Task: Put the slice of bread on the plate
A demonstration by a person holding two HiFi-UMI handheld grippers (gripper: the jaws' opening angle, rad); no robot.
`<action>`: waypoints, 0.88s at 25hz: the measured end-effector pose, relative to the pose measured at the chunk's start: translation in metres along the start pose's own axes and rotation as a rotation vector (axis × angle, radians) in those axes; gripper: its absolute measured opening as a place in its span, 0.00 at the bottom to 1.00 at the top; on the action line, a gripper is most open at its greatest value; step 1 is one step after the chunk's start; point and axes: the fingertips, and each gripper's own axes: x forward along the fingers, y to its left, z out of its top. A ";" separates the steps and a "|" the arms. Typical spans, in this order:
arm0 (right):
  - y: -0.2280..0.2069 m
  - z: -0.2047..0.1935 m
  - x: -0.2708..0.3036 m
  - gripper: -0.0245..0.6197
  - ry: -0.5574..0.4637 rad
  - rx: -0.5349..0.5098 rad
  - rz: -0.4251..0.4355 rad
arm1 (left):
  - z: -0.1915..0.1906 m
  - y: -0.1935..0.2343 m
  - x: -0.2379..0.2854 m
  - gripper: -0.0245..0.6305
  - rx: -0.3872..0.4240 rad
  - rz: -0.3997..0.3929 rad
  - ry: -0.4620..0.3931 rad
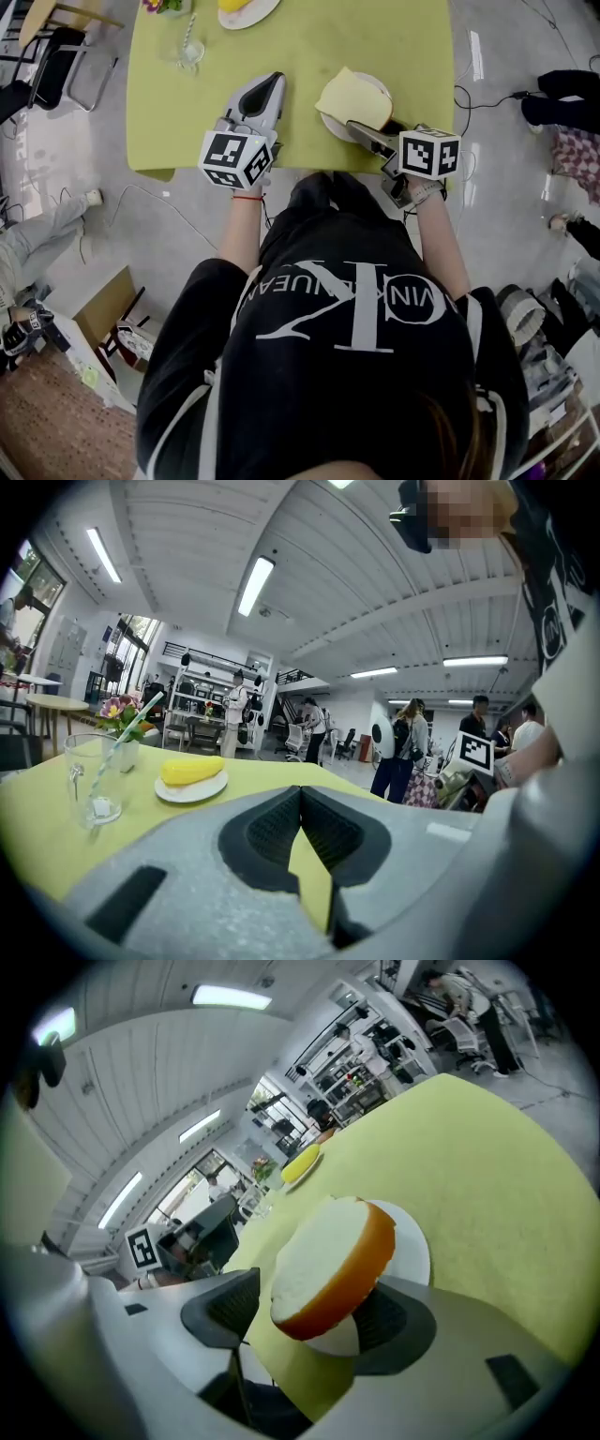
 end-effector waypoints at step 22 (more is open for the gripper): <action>-0.010 -0.023 -0.015 0.59 0.307 -0.227 -0.075 | -0.004 0.001 -0.002 0.05 -0.035 0.001 -0.008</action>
